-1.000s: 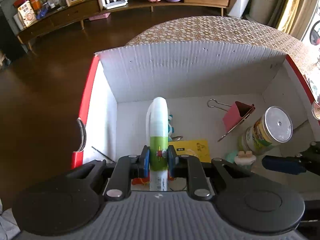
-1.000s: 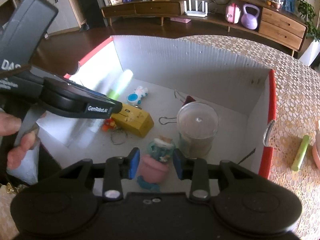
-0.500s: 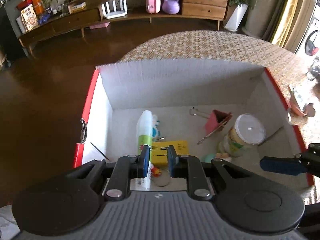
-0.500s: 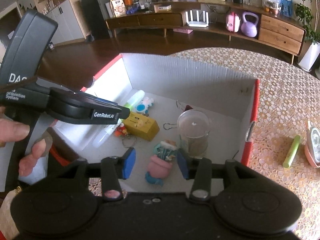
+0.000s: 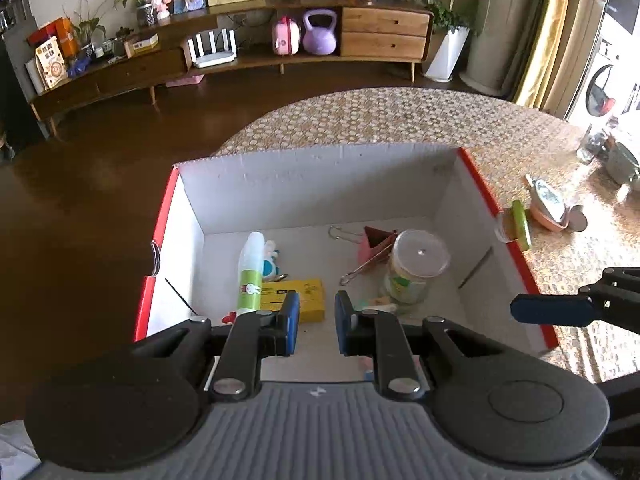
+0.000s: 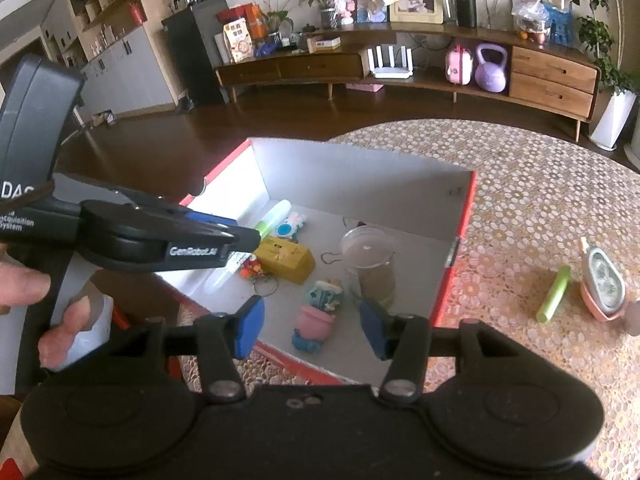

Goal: Organize rigid objects
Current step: 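Lower both items into the box and open both tools to release, then move both open tools back over the green marker and pill bottle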

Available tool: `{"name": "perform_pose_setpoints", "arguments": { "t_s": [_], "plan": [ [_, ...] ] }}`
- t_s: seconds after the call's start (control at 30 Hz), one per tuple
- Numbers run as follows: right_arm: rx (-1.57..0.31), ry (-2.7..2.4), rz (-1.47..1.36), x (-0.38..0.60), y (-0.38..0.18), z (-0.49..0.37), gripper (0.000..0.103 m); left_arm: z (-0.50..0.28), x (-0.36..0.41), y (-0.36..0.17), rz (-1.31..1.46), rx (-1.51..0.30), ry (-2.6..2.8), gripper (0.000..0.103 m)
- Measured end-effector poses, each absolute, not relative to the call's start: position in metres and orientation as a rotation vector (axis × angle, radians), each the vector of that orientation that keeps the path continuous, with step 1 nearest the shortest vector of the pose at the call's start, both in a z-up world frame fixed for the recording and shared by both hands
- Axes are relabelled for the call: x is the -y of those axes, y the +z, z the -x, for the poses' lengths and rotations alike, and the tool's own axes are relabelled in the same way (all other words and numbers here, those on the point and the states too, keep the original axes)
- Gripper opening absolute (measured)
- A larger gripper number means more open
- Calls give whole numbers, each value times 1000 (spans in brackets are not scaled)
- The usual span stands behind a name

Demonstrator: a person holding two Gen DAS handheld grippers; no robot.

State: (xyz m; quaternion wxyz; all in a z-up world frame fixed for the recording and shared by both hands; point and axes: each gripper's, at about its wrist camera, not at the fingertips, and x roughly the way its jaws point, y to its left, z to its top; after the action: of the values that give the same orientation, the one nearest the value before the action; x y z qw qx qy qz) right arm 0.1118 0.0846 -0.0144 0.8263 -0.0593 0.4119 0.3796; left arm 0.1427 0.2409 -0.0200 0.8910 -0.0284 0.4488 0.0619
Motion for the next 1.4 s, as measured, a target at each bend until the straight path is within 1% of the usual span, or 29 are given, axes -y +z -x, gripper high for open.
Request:
{"name": "perform_pose_setpoints", "arguments": {
  "t_s": [0.2,0.27,0.33,0.47,0.93,1.33,1.4],
  "plan": [
    [-851,801,93,-62,-4,-103,59,-132,-221,-10,22,-888,129,18],
    [-838,796,85,-54,-1,-99,65,-128,-213,-8,8,-878,129,18],
    [-824,795,76,-48,2,-96,66,-124,-206,-6,8,-868,120,18],
    [-811,797,46,-28,5,-90,71,-117,-188,-2,9,-853,89,18],
    [-770,698,-14,69,-1,-78,77,-121,-107,-16,17,-862,-15,18],
    [-772,561,-11,147,-16,-95,80,-151,-46,-39,31,-884,-106,18],
    [-780,544,-12,158,-19,-102,80,-159,-39,-44,37,-891,-115,24]
  ]
}}
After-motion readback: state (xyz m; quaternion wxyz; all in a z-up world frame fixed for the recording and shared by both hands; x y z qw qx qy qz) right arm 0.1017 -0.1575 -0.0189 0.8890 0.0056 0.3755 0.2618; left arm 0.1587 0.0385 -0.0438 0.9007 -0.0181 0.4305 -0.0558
